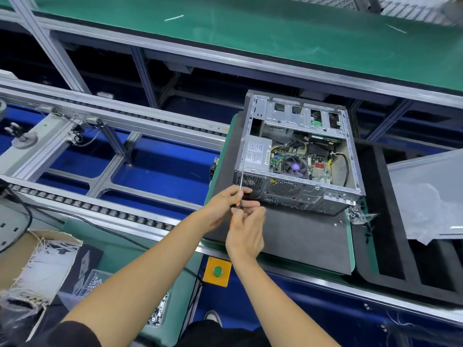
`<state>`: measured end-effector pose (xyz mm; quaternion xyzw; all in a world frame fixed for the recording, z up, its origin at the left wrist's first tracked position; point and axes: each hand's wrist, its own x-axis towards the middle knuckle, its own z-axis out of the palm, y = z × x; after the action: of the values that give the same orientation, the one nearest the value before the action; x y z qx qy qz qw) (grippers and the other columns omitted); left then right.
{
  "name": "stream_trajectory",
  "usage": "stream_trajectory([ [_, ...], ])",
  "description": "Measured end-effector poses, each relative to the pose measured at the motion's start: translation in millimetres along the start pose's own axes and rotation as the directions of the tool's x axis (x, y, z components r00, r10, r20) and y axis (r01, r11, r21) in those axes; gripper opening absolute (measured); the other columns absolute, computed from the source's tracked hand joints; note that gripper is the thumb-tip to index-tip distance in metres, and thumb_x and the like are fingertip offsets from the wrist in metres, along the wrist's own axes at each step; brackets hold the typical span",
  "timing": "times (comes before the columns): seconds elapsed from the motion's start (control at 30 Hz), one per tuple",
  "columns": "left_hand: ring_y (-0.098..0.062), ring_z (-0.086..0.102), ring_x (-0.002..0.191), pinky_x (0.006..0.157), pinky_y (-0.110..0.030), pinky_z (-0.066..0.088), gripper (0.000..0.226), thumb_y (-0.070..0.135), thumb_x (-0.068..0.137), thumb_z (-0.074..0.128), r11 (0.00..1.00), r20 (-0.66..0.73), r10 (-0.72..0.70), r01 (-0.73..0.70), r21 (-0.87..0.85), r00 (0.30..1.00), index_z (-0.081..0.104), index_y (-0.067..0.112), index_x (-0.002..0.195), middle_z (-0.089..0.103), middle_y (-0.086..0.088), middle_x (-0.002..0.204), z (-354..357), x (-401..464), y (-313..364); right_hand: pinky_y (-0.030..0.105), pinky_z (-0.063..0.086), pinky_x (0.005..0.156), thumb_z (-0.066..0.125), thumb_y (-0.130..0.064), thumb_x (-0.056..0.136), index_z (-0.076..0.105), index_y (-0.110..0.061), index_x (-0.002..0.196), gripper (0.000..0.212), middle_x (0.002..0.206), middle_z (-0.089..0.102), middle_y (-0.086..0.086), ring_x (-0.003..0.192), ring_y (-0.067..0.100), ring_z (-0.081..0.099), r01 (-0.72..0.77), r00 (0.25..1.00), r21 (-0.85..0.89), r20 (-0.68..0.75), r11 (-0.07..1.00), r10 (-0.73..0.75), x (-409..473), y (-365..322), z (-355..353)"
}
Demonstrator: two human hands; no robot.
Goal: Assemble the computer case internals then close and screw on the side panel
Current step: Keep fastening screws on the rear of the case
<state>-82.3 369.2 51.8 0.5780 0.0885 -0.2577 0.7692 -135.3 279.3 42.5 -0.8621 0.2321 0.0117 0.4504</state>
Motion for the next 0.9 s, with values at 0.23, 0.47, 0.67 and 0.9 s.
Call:
stream_trajectory([
  [0.23,-0.014,0.048,0.052,0.055,-0.028,0.049,0.034,0.03,0.11,0.039,0.974,-0.084,-0.025,0.006,-0.226,0.996,0.057,0.017,0.136,0.056,-0.006,0.075,14,-3,-4,0.042,0.027,0.095,0.055,-0.043,0.078,0.051,-0.017,0.117,0.047,0.121,0.04,0.006,0.111,0.023,0.033,0.433,0.868,-0.136,-0.205,0.891,-0.453,105,-47,-34],
  [0.47,-0.009,0.02,0.046,0.036,-0.017,0.019,0.033,0.026,0.111,0.037,0.988,-0.242,-0.06,0.023,-0.152,0.968,0.058,0.01,0.131,0.034,0.002,0.063,17,1,1,0.055,0.013,0.121,0.051,-0.042,0.094,0.037,-0.037,0.153,0.06,0.167,0.019,0.004,0.154,0.025,0.01,0.646,0.752,-0.396,0.476,0.653,-0.455,227,-85,-29],
  [0.67,-0.015,0.037,0.053,0.042,-0.025,0.027,0.025,0.031,0.11,0.035,0.877,-0.473,0.117,0.133,0.462,0.873,0.052,0.019,0.095,0.042,0.005,0.064,27,7,9,0.053,0.022,0.114,0.044,-0.051,0.091,0.029,-0.039,0.155,0.067,0.155,0.027,0.002,0.144,0.026,0.02,0.652,0.744,-0.395,0.499,0.647,-0.445,234,-71,-15],
  [0.9,-0.027,0.05,0.059,0.051,-0.035,0.032,0.021,0.03,0.107,0.034,0.488,-0.572,0.352,0.376,0.788,0.741,0.034,0.011,0.098,0.056,-0.006,0.076,49,13,-9,0.054,0.025,0.114,0.047,-0.053,0.093,0.027,-0.04,0.155,0.067,0.154,0.025,0.002,0.143,0.026,0.02,0.658,0.739,-0.394,0.5,0.642,-0.451,233,-70,-15],
])
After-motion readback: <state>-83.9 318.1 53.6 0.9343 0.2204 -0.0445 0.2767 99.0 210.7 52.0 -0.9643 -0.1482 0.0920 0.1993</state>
